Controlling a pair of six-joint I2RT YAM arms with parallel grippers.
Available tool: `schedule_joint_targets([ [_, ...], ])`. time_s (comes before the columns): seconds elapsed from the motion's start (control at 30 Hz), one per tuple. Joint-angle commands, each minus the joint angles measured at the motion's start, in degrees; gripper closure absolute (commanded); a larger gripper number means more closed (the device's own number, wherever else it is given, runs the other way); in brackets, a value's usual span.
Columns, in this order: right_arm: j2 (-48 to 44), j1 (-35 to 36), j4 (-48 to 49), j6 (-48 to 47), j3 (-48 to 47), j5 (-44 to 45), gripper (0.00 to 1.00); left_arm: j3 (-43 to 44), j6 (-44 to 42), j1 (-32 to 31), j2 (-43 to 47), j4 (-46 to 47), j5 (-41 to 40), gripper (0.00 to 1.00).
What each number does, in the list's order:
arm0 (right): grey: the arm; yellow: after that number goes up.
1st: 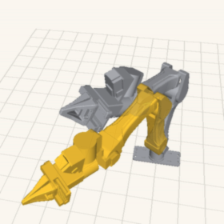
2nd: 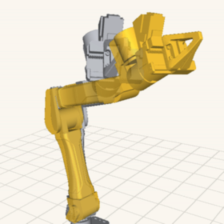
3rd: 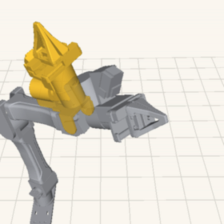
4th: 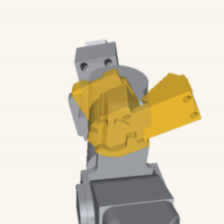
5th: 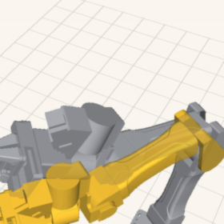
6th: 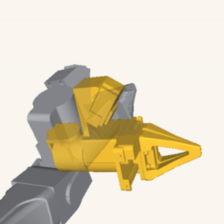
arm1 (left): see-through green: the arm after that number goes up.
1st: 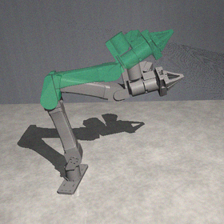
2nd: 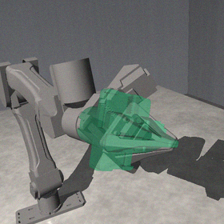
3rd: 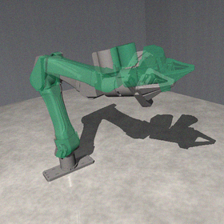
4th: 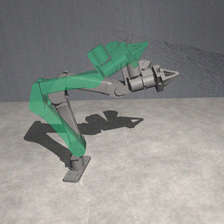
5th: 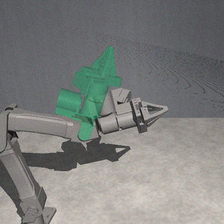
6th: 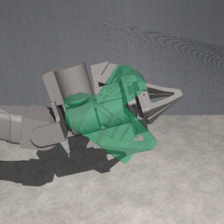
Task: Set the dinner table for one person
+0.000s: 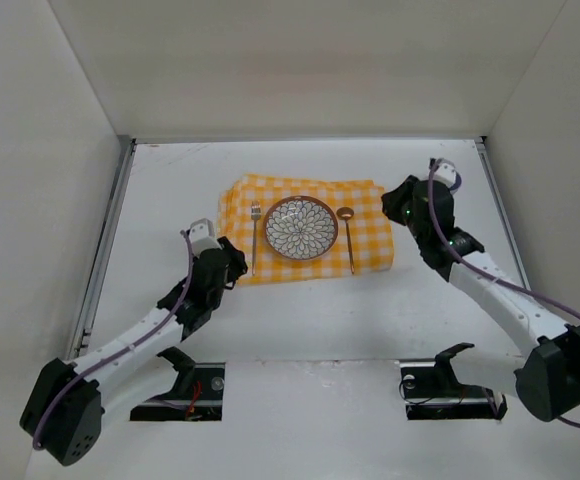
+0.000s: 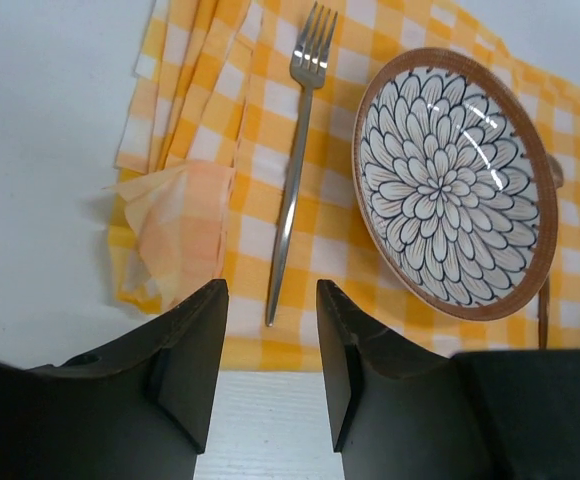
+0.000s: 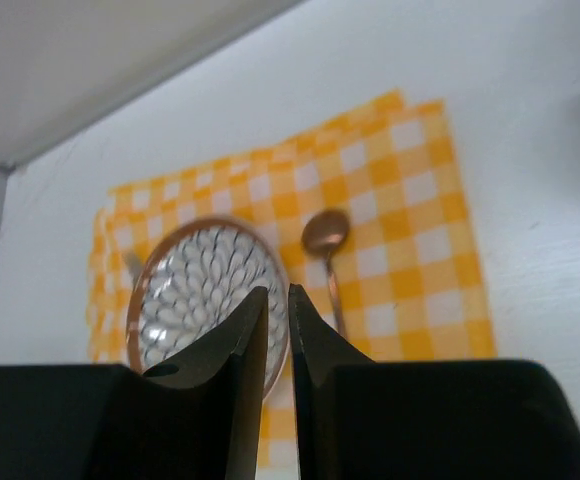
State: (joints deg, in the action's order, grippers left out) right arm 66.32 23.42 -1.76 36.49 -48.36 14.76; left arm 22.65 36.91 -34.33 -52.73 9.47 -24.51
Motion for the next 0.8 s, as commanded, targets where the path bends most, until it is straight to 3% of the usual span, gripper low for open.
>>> schedule_joint_targets([
  [0.0,1.2,-5.3,-7.8,-4.8,-8.2,8.9,0.76,-5.4,4.0,1.5,6.9,10.3,-2.6,0.61],
  [0.13,3.6,-10.4,-9.8,-6.9,-12.5,15.3,0.48,-10.2,5.3,5.0,13.3,12.8,-3.2,0.59],
  [0.2,5.8,-14.1,-9.6,-6.9,-13.7,17.6,0.43,-11.9,6.5,7.9,16.7,12.4,-2.8,0.59],
  [0.47,18.7,-26.9,-10.6,-7.1,-20.9,13.5,0.41,-14.0,9.3,12.7,17.8,9.9,0.9,0.57],
  [0.77,27.4,-30.1,-8.5,-4.1,-22.4,3.0,0.47,-14.0,10.6,13.5,11.6,13.1,3.2,0.55],
])
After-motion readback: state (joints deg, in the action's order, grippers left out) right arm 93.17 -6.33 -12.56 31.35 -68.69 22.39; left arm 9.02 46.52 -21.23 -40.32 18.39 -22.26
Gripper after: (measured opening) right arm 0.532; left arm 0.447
